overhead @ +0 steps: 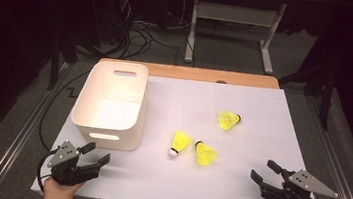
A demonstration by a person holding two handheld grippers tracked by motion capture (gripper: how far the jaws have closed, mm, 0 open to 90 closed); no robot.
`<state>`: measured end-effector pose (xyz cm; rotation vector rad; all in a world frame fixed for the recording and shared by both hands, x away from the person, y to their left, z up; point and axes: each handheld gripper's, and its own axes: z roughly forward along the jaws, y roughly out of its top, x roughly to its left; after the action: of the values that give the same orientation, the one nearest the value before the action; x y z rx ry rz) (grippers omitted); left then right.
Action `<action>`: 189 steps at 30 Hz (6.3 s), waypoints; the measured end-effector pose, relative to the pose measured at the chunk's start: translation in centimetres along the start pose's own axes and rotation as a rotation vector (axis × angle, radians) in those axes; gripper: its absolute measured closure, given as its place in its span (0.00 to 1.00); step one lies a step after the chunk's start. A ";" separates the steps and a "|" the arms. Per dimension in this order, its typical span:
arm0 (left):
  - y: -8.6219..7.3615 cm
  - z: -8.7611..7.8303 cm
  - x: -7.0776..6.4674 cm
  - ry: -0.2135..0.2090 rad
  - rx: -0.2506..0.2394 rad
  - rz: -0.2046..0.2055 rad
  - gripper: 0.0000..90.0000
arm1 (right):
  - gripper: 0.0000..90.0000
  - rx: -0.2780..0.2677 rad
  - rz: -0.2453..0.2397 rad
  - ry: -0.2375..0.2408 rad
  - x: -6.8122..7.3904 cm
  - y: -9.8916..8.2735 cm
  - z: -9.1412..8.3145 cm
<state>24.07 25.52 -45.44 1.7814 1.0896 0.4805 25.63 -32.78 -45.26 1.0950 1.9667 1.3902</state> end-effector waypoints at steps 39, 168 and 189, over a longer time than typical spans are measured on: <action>0.2 -0.3 -1.2 -0.031 -0.019 -0.016 0.35 | 0.32 -0.009 -0.004 0.025 0.2 -0.1 -0.1; 7.7 14.0 -10.7 -0.135 0.311 0.117 0.38 | 0.29 -0.024 0.002 0.068 0.3 0.0 -0.1; 9.2 16.9 -11.1 -0.106 0.402 0.106 0.37 | 0.29 -0.021 0.001 0.066 0.3 -0.1 -0.1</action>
<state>34.58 6.00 -43.70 2.1977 1.0745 0.2356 25.41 -32.60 -45.27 1.0536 1.9933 1.4612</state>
